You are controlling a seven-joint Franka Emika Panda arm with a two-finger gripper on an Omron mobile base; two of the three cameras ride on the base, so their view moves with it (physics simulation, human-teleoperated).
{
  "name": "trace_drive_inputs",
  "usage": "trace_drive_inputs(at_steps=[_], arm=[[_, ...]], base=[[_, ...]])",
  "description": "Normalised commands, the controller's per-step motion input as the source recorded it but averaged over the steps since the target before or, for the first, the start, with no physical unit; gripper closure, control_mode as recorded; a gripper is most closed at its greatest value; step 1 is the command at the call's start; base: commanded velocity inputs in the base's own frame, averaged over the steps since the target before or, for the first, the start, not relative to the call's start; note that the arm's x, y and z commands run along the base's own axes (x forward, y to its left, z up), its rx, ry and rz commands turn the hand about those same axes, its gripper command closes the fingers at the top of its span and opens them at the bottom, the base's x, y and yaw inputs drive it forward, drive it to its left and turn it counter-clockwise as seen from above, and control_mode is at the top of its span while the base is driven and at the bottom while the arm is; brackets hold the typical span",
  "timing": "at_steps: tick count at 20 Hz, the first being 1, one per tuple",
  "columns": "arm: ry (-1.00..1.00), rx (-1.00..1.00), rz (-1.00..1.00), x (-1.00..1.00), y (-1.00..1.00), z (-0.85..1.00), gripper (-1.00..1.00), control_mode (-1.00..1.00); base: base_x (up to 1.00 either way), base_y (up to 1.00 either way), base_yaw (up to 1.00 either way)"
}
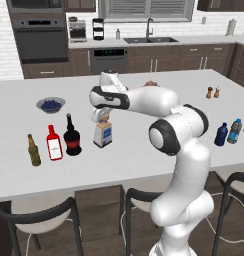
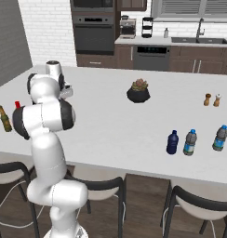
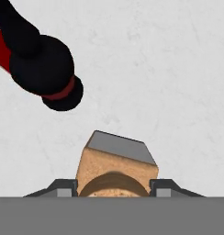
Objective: Move the plastic bottles in the middle to the plastics group, and the glass bottles in the middle to the glass group.
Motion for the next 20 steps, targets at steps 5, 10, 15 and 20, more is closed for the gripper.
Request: trace_drive_inputs(at_steps=[5, 10, 15, 20], arm=[[0.00, 0.00, 0.00, 0.12, 0.36, 0.00, 1.00, -1.00], [0.00, 0.00, 0.00, 0.02, 0.14, -0.08, 1.00, -1.00], [0.00, 0.00, 0.00, 0.04, 0.01, -0.31, 1.00, -1.00], [0.00, 0.00, 0.00, 0.00, 0.06, -0.53, 1.00, -1.00]], base=[[0.00, 0.00, 0.00], [0.00, 0.00, 0.00], [0.00, 0.00, 0.00], [0.00, 0.00, 0.00]])
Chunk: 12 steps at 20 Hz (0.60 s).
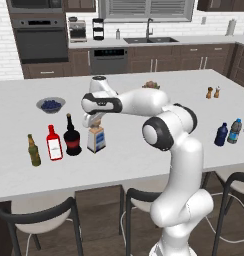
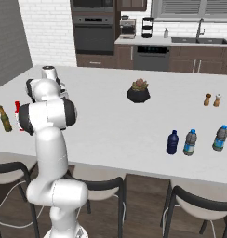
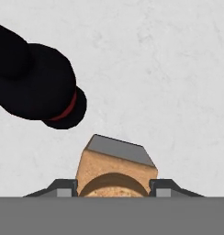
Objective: Move the plastic bottles in the middle to the plastics group, and the glass bottles in the middle to the glass group.
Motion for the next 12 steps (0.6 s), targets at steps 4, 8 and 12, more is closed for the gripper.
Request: trace_drive_inputs(at_steps=[4, 8, 12], arm=[[-0.01, 0.00, 0.00, 0.00, 0.00, -0.22, 1.00, -1.00], [-0.13, 0.00, 0.00, 0.09, 0.00, -0.01, 1.00, -1.00], [-0.15, 0.00, 0.00, 0.26, 0.01, 0.00, 1.00, -1.00]], base=[[0.00, 0.00, 0.00], [0.00, 0.00, 0.00], [0.00, 0.00, 0.00]])
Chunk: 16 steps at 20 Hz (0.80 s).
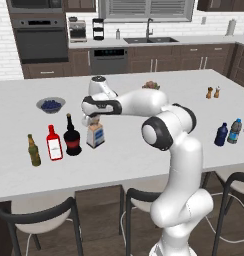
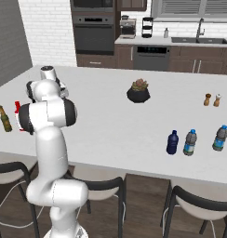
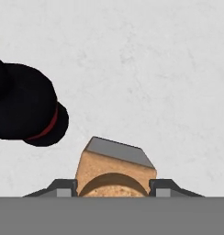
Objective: Move the plastic bottles in the middle to the plastics group, and the glass bottles in the middle to the glass group.
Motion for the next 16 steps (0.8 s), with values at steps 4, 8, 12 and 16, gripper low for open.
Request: trace_drive_inputs(at_steps=[4, 8, 12, 16], arm=[[-0.01, 0.00, 0.00, 0.12, 0.04, 0.00, 1.00, -1.00], [0.01, 0.00, 0.00, 0.00, 0.04, 0.00, -1.00, -1.00], [0.00, 0.00, 0.00, 0.00, 0.00, 0.00, -1.00, -1.00], [0.00, 0.00, 0.00, 0.01, 0.00, 0.02, -1.00, -1.00]], base=[[0.00, 0.00, 0.00], [0.00, 0.00, 0.00], [0.00, 0.00, 0.00], [0.00, 0.00, 0.00]])
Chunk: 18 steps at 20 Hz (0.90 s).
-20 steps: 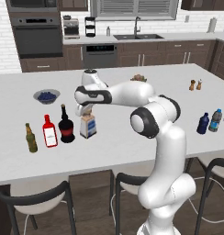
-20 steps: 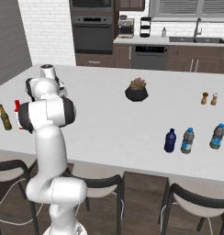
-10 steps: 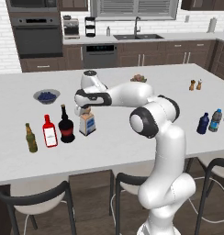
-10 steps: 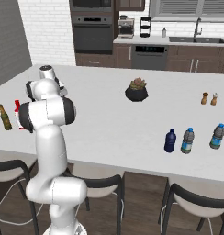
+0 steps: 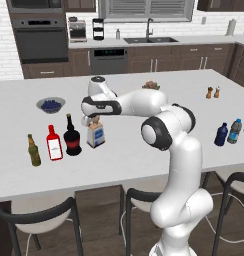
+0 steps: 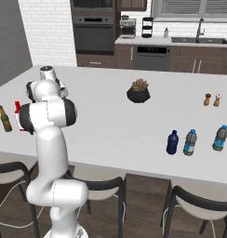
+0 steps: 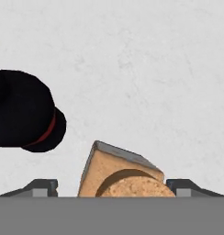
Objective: Move the plastic bottles in the middle to the plastics group, and the glass bottles in the middle to the glass group.
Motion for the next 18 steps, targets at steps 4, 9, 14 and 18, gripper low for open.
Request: trace_drive_inputs(at_steps=[4, 9, 14, 18], arm=[[-0.02, 0.00, 0.00, -0.03, -0.03, 0.31, -1.00, -1.00], [-0.06, 0.00, -0.03, -0.42, -0.20, 0.35, -1.00, -1.00], [-0.09, 0.02, -0.07, -0.73, -0.37, 0.17, -1.00, -1.00], [-0.13, 0.03, -0.09, -0.89, -0.44, 0.08, -1.00, -1.00]], base=[[0.00, 0.00, 0.00], [0.00, 0.00, 0.00], [0.00, 0.00, 0.00], [0.00, 0.00, 0.00]])
